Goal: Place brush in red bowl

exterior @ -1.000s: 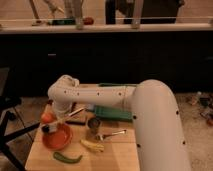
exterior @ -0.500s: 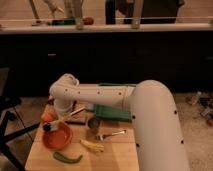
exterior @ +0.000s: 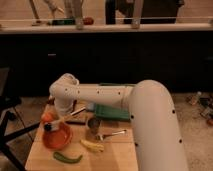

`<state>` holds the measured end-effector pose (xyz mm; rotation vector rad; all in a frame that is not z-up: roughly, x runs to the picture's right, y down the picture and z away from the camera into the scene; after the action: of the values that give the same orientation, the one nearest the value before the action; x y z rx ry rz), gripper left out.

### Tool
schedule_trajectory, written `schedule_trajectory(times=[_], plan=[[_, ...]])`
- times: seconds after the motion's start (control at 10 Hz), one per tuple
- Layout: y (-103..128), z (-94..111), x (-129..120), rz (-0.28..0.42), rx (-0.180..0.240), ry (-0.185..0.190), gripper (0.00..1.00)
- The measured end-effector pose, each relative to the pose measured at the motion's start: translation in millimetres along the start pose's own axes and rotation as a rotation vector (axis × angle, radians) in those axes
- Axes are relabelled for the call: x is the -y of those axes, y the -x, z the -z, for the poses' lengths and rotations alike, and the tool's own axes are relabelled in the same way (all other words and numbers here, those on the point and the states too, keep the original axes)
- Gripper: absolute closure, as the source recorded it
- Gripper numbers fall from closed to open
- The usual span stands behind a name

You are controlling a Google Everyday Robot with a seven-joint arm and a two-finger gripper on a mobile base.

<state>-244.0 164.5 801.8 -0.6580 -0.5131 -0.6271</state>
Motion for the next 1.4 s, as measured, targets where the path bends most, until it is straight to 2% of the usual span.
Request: schedule_trajectory(times=[0.5, 0.9, 1.4], plan=[[16, -9, 2, 0.035, 0.006, 0.028, 1.00], [28, -3, -4, 0.042, -0.003, 0.033, 1.00], [55, -1, -25, 0.027, 0.003, 0.044, 1.00]])
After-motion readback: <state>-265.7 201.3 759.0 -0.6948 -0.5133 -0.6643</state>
